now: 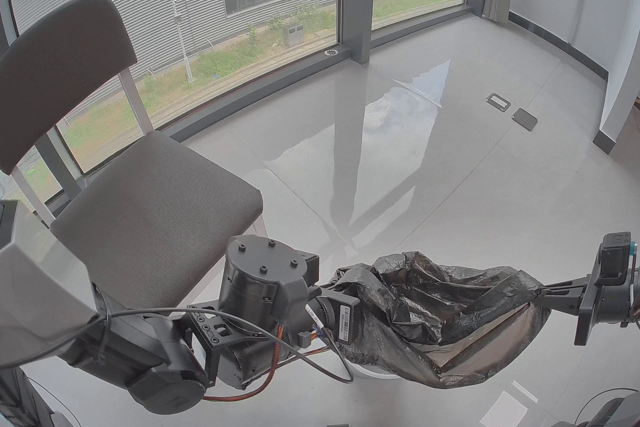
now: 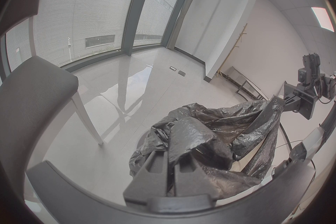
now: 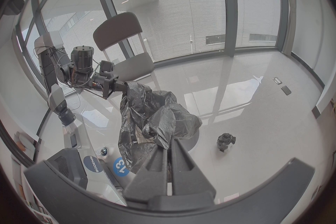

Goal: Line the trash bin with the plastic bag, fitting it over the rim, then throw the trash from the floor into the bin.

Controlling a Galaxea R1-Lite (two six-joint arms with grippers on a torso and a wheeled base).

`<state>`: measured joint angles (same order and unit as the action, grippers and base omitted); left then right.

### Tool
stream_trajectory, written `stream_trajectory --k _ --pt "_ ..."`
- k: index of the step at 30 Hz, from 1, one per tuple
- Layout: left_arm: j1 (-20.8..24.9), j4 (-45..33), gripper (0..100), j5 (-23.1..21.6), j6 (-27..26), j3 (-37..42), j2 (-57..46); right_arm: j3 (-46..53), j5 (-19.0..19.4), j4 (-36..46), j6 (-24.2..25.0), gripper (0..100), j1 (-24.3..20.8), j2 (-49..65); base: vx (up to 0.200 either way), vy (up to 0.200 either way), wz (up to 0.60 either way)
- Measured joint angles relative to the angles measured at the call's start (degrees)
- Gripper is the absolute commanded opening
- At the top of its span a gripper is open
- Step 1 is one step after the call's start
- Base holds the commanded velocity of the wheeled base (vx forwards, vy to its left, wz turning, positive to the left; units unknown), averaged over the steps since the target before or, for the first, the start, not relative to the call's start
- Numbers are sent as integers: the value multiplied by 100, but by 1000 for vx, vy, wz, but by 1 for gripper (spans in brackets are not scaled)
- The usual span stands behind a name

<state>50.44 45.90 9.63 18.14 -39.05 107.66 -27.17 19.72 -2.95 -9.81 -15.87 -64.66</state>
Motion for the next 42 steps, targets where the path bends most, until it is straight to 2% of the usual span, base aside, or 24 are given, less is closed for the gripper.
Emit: stream_trajectory --k 11,19,25,32,42 --pt "-91 151 0 -44 88 -411 601 -59 30 -279 -132 0 113 -741 0 0 0" --pt "-329 178 0 -169 93 -929 1313 -199 428 -1065 -272 0 384 -1783 0 0 0" --pt "-463 156 0 -328 93 -1302 1818 -452 714 -1150 -360 0 439 -2465 0 0 0" --pt "-494 85 0 -444 90 -1742 2363 -538 749 -1145 -412 0 488 -2903 0 0 0" --pt "-516 -228 0 -584 118 -1930 2616 -703 751 -1161 -457 0 501 -3322 0 0 0"
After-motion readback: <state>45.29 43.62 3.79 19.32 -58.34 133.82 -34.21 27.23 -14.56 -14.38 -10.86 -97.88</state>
